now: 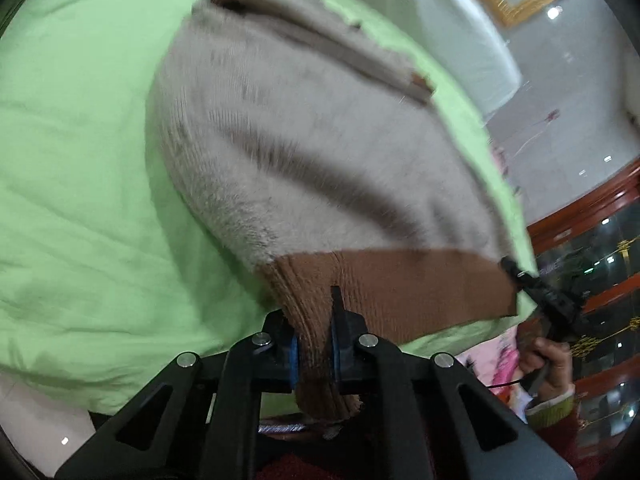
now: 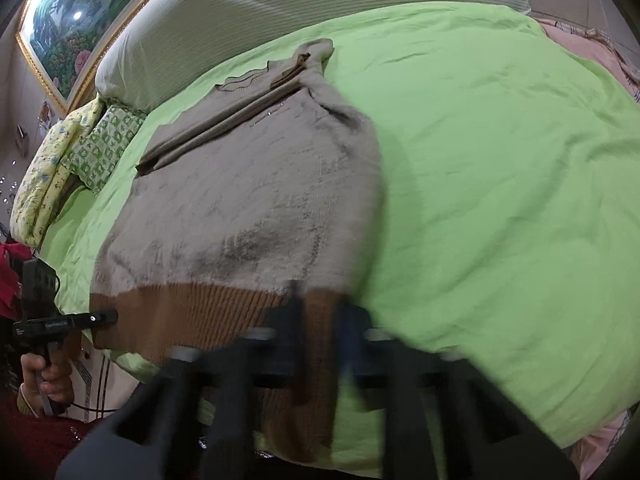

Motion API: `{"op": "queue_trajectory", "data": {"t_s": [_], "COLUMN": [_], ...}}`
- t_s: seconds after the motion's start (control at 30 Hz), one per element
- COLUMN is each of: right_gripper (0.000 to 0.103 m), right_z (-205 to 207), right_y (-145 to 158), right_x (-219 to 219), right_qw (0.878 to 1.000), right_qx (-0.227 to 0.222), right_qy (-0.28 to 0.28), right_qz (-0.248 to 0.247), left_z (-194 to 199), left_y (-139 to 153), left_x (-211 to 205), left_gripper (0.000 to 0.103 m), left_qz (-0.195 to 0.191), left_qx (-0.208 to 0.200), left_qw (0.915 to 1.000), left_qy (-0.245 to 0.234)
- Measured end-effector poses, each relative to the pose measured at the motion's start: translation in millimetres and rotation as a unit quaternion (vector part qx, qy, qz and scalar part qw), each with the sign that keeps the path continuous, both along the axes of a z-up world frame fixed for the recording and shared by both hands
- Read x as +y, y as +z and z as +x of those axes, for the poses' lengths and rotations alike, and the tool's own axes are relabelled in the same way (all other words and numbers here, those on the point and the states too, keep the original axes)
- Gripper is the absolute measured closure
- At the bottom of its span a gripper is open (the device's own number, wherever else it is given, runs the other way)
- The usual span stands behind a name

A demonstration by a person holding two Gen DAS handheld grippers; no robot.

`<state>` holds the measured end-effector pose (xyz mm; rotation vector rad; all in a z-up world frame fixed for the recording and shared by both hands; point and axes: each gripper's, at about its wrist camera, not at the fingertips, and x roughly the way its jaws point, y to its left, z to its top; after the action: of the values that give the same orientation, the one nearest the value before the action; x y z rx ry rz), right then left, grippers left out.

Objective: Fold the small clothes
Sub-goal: 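Grasp the brown hem with both grippers and lift it toward the collar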

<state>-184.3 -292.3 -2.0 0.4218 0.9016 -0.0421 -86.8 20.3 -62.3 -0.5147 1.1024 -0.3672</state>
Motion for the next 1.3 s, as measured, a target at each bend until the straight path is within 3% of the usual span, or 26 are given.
{"op": "queue_trajectory", "data": {"t_s": [0.13, 0.2, 0.27, 0.33, 0.47, 0.73, 0.97, 1.17, 1.23, 1.3], "right_gripper": [0.094, 0.094, 0.094, 0.094, 0.094, 0.094, 0.094, 0.095, 0.094, 0.091], "right_z": [-18, -20, -17, -16, -9, 64, 174, 288, 332, 376], "right_y": [11, 12, 13, 22, 47, 70, 80, 79, 66, 41], "right_x": [-21, -27, -26, -23, -19, -19, -22, -45, -59, -73], "right_qw": [0.993, 0.989, 0.989, 0.986, 0.973, 0.958, 0.962, 0.973, 0.977, 0.986], "right_qx": [-0.069, -0.086, -0.084, -0.103, -0.162, -0.213, -0.203, -0.181, -0.161, -0.101], "right_qy": [-0.014, -0.015, -0.012, -0.002, 0.027, 0.053, 0.06, 0.025, 0.01, -0.035], "right_qz": [0.096, 0.118, 0.119, 0.129, 0.163, 0.187, 0.175, 0.14, 0.143, 0.126], "left_z": [-14, -15, -14, -12, 2, 66, 159, 288, 343, 381], "left_y": [38, 51, 57, 68, 84, 108, 114, 105, 87, 62], "left_x": [24, 31, 39, 45, 42, 46, 69, 88, 88, 89], "left_gripper": [0.093, 0.093, 0.094, 0.094, 0.096, 0.096, 0.097, 0.097, 0.095, 0.087], "left_qz": [-0.035, -0.024, -0.028, -0.057, -0.048, -0.05, -0.051, -0.015, 0.019, 0.056], "left_qx": [-0.069, -0.095, -0.101, -0.116, -0.148, -0.185, -0.194, -0.183, -0.149, -0.098], "left_qw": [0.9968, 0.9948, 0.9937, 0.9904, 0.9867, 0.9798, 0.9747, 0.9729, 0.9783, 0.9824], "left_qy": [0.02, 0.028, 0.04, 0.048, 0.047, 0.056, 0.099, 0.141, 0.143, 0.149]}}
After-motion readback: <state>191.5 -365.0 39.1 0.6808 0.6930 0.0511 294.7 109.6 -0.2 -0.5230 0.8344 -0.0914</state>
